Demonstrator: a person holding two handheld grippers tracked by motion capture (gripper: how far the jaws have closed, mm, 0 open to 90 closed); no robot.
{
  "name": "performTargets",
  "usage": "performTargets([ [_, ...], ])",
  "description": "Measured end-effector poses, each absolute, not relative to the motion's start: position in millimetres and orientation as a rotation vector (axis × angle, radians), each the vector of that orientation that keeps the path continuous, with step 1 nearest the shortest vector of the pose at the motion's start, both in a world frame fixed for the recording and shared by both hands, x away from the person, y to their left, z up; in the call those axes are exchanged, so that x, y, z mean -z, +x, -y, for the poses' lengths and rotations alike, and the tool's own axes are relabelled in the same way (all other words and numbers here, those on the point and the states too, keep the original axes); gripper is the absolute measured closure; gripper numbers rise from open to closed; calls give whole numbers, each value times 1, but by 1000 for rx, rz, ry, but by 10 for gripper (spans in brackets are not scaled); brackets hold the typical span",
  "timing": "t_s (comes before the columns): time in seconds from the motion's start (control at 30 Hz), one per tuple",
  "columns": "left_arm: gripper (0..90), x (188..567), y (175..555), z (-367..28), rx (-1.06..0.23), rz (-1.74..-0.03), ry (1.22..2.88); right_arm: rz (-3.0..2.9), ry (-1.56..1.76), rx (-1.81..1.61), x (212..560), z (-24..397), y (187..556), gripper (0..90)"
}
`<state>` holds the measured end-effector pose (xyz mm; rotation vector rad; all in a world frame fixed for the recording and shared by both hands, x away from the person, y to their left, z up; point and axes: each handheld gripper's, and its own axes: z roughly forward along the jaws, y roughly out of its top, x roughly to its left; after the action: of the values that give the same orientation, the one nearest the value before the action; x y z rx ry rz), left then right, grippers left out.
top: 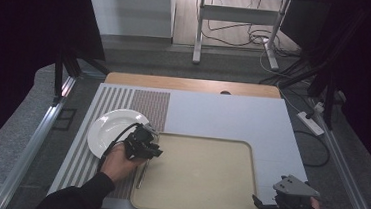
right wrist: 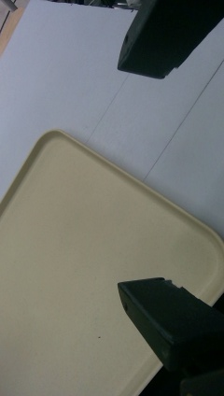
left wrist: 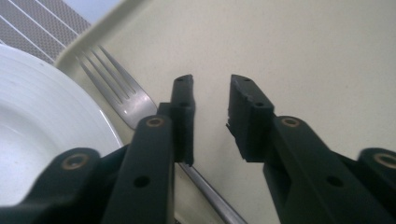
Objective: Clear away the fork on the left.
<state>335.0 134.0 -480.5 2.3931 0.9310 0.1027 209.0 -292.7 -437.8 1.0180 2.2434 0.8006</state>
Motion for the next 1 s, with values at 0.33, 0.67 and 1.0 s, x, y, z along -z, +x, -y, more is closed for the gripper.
performTargets([
  [0.33,584,468,327,-146,-145,-937,2333,-2245,1018,-803,438,293,209,0],
  [0.67,377,461,320,-169,-198,-950,2303,-2232,1038,-811,437,294,209,0],
  [1.0,180,457,311,-185,-155,-1004,2254,-2226,1039,-817,437,295,209,0],
])
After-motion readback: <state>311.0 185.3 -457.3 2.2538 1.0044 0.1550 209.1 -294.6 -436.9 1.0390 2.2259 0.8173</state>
